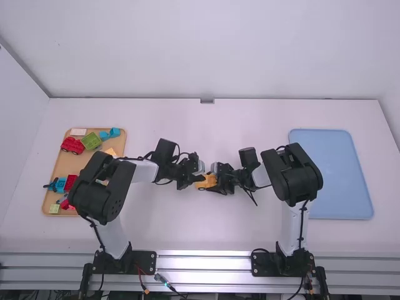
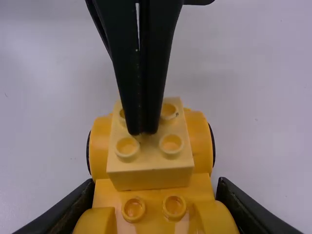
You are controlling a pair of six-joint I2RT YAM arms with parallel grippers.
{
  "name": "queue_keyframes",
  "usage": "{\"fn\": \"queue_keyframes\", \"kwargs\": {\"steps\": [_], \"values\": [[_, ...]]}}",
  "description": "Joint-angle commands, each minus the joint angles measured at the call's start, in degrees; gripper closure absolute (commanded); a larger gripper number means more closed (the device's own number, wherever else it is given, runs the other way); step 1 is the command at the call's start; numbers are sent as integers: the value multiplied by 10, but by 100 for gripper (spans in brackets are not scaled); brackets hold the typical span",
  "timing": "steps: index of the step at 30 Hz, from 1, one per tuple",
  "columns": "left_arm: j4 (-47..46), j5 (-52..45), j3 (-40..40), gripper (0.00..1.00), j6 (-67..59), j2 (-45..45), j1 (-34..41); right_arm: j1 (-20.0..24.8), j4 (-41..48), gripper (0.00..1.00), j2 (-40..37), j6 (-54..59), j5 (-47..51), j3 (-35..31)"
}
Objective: Assemble lego blocks to make yellow taxi
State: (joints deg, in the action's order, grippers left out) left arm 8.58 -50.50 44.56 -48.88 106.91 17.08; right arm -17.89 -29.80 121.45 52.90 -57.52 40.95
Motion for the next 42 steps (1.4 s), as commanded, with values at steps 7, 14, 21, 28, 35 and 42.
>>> {"fn": "queue_keyframes", "kwargs": {"steps": [7, 14, 21, 28, 35, 42], "values": [[-6, 127, -37, 98, 19, 40, 9, -1, 2, 42, 11, -1, 10, -5], [9, 33, -13, 98, 20, -48, -23, -1, 2, 37, 11, -2, 10, -5], [9, 12, -6, 1, 98, -187, -109, -1, 2, 33, 11, -2, 22, -5], [-52, 88, -8, 1, 248, -253, -171, -1, 7, 1, 0, -45, 33, -5], [-87, 175, -8, 1, 311, -261, -181, -2, 140, 1, -104, -60, 142, -5], [-86, 347, -8, 1, 448, -261, -179, 0, 325, 1, -270, -67, 312, -5]]}}
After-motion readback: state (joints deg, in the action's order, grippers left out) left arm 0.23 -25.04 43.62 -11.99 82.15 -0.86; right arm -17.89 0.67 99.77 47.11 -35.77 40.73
